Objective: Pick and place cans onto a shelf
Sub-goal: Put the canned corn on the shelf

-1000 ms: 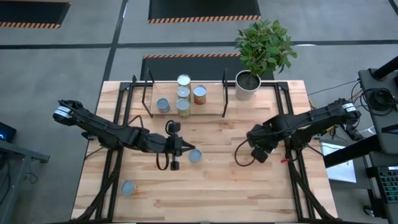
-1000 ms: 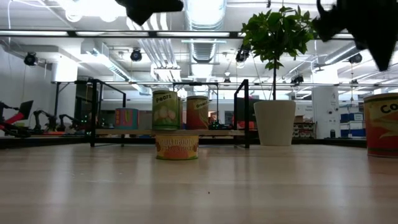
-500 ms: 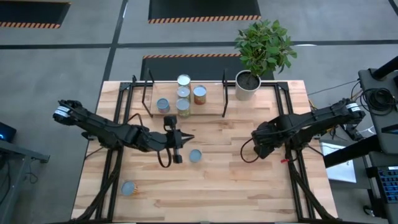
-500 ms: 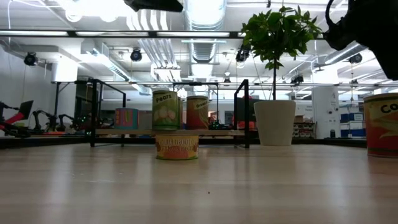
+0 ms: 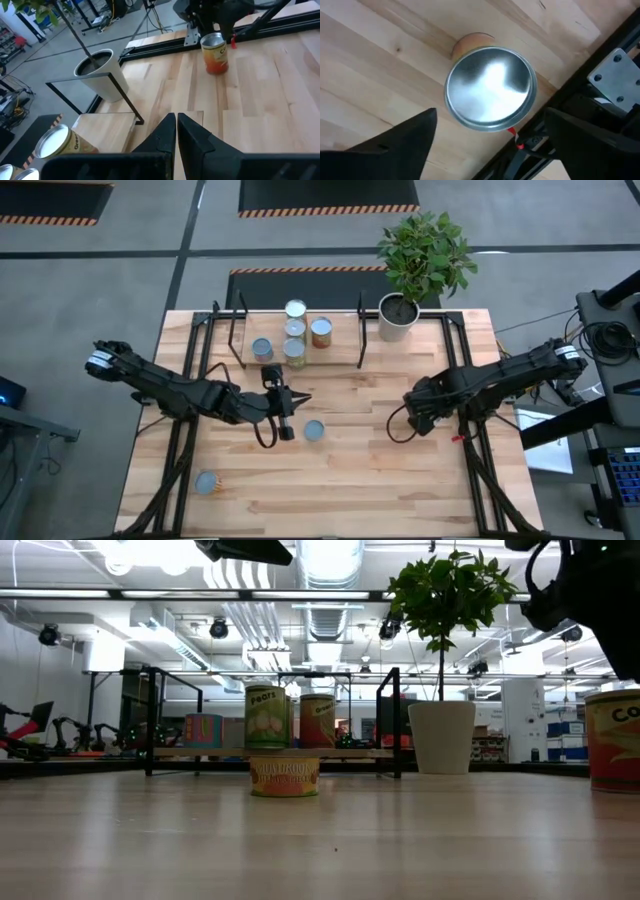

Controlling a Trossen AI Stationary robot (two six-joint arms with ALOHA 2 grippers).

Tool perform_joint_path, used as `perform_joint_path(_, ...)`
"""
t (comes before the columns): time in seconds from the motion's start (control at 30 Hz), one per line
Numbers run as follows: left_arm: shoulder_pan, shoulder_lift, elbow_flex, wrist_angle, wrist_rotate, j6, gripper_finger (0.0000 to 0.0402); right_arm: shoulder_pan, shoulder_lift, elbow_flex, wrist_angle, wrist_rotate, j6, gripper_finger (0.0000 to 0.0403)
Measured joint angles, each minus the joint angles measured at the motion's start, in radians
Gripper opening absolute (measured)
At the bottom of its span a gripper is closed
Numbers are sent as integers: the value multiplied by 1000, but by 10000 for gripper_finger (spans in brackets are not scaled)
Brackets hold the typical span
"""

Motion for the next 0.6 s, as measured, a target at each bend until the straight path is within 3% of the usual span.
perform_joint_path(0.33, 0, 0, 0, 1, 0, -4, 0, 0, 4, -53, 37, 26, -30, 368)
perform_joint_path(0.6, 0, 0, 0, 0, 0, -4, 0, 0, 5, -130, 164, 28, -33, 368)
